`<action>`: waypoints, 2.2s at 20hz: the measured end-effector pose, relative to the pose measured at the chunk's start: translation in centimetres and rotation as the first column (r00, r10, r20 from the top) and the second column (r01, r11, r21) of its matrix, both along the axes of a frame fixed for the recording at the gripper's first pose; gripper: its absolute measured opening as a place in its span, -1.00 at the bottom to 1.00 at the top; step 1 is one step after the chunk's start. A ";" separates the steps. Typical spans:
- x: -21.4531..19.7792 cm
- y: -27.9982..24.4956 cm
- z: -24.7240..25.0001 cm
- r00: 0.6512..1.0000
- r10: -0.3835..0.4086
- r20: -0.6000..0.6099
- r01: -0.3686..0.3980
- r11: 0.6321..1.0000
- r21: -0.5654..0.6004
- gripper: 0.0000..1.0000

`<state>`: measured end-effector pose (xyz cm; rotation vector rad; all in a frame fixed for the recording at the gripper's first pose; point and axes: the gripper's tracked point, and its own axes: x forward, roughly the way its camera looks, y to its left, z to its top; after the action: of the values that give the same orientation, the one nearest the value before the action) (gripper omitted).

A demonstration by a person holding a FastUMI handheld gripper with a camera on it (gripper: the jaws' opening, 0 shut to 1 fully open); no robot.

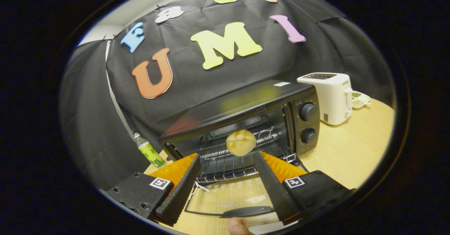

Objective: Open the toaster oven, put the food inside, and close the toaster oven door.

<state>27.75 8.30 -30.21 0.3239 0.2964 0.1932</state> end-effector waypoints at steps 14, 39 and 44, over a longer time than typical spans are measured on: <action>-7.8 -1.4 -9.2 0.929 -0.015 -0.370 -0.092 0.959 -0.269 1.00; -7.2 -0.7 -9.6 0.931 -0.043 -0.364 -0.085 0.941 -0.327 1.00; -6.8 -0.7 -8.7 0.940 -0.032 -0.340 -0.080 0.948 -0.309 1.00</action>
<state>20.93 7.64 -38.89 0.0287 0.6690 0.1092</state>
